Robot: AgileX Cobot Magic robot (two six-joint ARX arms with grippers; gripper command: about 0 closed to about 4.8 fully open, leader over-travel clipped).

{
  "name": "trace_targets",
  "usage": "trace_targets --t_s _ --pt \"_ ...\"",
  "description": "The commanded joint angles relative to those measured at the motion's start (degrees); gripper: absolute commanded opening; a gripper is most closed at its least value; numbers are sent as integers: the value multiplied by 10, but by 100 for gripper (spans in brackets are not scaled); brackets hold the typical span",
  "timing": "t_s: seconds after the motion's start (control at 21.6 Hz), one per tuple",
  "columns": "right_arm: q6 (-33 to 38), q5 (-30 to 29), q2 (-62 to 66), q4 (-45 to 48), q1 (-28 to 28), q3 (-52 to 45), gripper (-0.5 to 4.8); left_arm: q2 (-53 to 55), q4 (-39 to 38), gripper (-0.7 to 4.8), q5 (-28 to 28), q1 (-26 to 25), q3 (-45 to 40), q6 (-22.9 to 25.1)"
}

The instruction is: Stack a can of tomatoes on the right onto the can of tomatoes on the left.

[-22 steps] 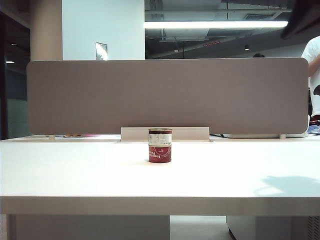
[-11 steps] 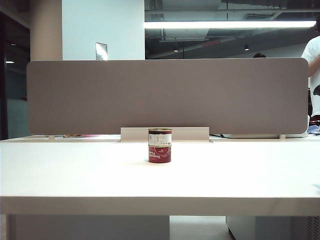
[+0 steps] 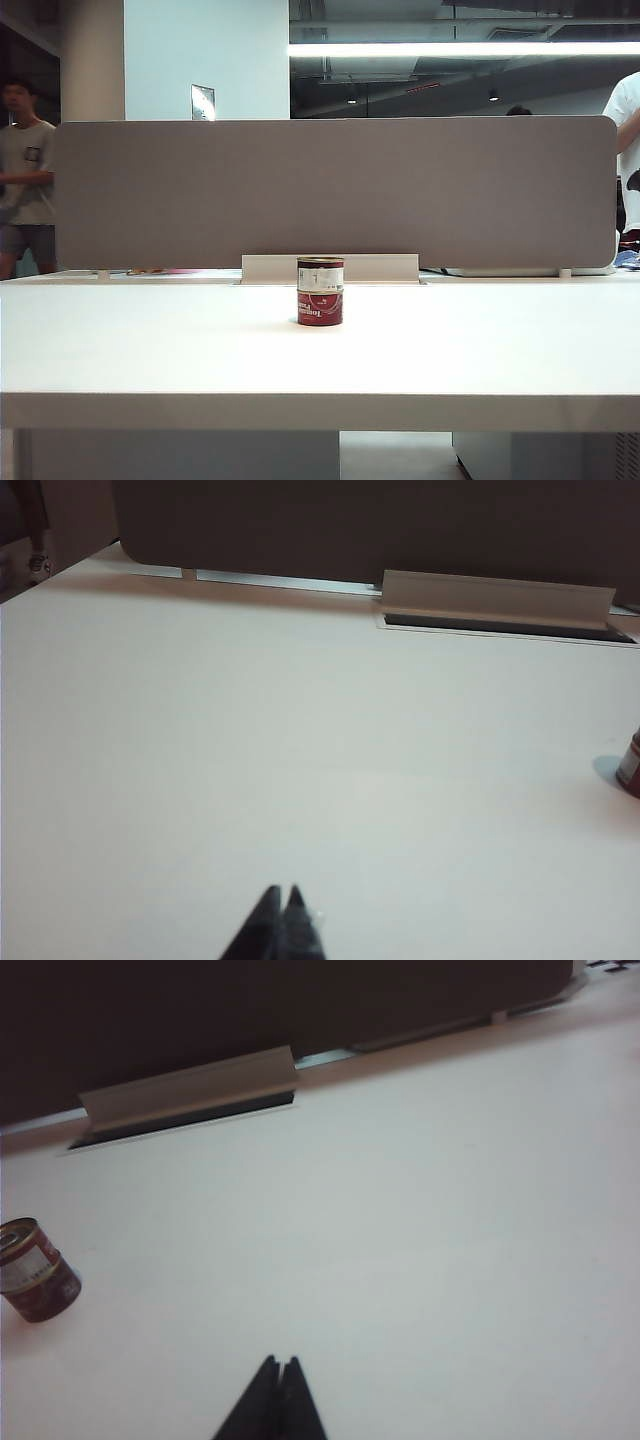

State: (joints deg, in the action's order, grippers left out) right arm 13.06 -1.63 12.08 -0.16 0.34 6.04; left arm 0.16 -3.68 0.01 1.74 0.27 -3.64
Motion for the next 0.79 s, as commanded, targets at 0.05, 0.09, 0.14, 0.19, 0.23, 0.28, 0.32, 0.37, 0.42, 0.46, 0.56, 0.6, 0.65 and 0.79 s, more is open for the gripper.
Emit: trace_targets --t_s 0.05,0.09,0.14,0.19,0.23,0.28,0.32,0.37,0.42,0.46,0.56,0.6,0.65,0.79 --pt "0 0 -35 -12 -1 -2 -1 1 7 -6 2 -1 3 2" --pt "-9 0 -53 -13 -1 -8 -1 1 7 -6 2 -1 3 2" --pt "-14 0 -63 -13 -1 -12 -1 1 7 -6 2 -1 3 2" --pt "-14 0 -72 -13 -1 -16 -1 1 7 -6 2 -1 3 2" --pt "-14 0 -83 -14 -1 -22 -1 1 7 -6 2 -1 3 2" --pt "-15 0 -92 -14 -1 -27 -1 1 7 -6 2 -1 3 2" --pt "-16 0 -99 -14 -1 -32 -1 1 7 -6 2 -1 3 2" --pt "-20 -1 -106 -18 -1 -36 -1 1 7 -6 2 -1 3 2" --pt "-29 -6 -110 -23 -1 -38 -1 1 7 -6 2 -1 3 2" --pt "-38 -10 -113 -31 -1 -38 -1 1 7 -6 2 -1 3 2" --pt "-52 -10 -116 -46 -1 -38 -1 1 7 -6 2 -1 3 2" --pt "-61 -7 -121 -55 -1 -38 -1 1 7 -6 2 -1 3 2" --pt "-65 -2 -121 -55 -1 -39 -1 1 7 -6 2 -1 3 2" --pt "-85 6 -121 -54 -1 -47 -1 1 7 -6 2 -1 3 2"
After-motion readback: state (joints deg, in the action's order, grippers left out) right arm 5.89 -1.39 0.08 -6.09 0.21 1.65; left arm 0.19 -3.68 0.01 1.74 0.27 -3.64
